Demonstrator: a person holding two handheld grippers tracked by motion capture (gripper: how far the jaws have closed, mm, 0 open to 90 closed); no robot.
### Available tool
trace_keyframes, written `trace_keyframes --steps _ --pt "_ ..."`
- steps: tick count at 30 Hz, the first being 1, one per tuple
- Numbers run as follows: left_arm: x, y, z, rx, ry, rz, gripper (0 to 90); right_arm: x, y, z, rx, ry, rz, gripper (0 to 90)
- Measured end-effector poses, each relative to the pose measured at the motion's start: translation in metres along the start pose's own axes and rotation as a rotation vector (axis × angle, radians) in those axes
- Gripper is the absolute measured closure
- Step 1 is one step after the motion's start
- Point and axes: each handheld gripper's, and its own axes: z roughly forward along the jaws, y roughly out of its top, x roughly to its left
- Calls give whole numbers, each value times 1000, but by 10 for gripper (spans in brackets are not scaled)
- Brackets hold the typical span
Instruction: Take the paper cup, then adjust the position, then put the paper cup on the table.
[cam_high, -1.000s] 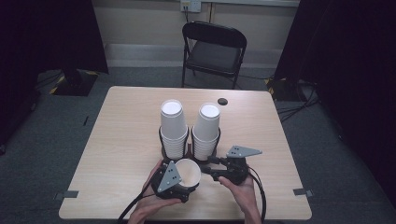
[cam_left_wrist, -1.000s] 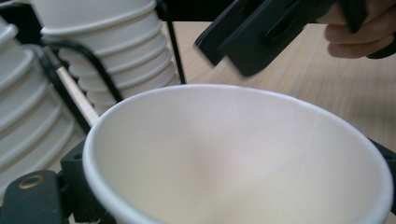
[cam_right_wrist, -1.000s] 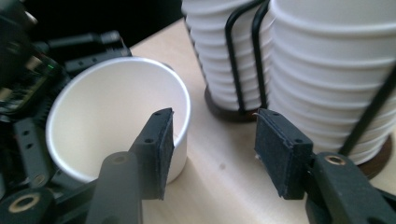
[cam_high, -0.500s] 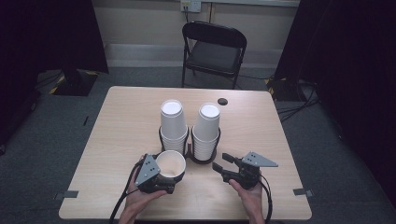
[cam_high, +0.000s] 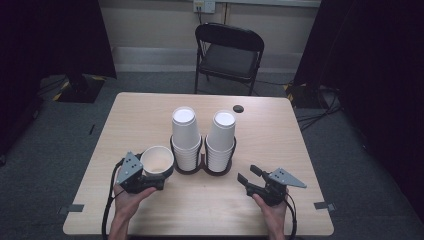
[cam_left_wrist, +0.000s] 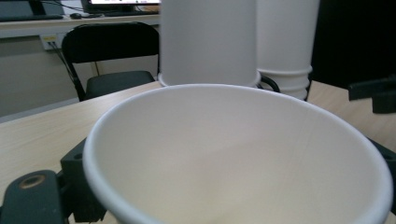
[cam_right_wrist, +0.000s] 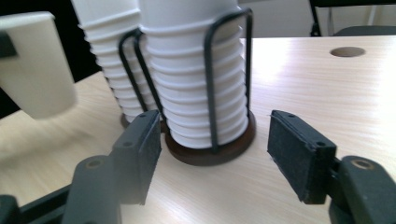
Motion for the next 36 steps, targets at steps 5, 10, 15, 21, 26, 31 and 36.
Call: trace_keyframes --steps 5,10,15,21,26,31,36 --pt "14 5 0 0 38 -9 101 -4 -9 -3 -31 -44 9 294" --pt "25 6 5 -11 67 -50 101 -9 -15 -8 -45 -63 25 249" --pt "36 9 14 -10 97 -66 101 -12 -18 -12 -46 -71 22 195" --pt "50 11 29 -10 127 -80 102 -14 -22 -13 -47 -97 15 179" --pt "58 8 45 -16 134 -115 102 -14 -24 -11 -42 -140 12 179" --pt "66 1 61 -11 144 -136 101 -13 -25 -9 -42 -131 1 179" --pt "71 -6 69 10 147 -118 96 -12 -25 -10 -39 -122 -6 179"
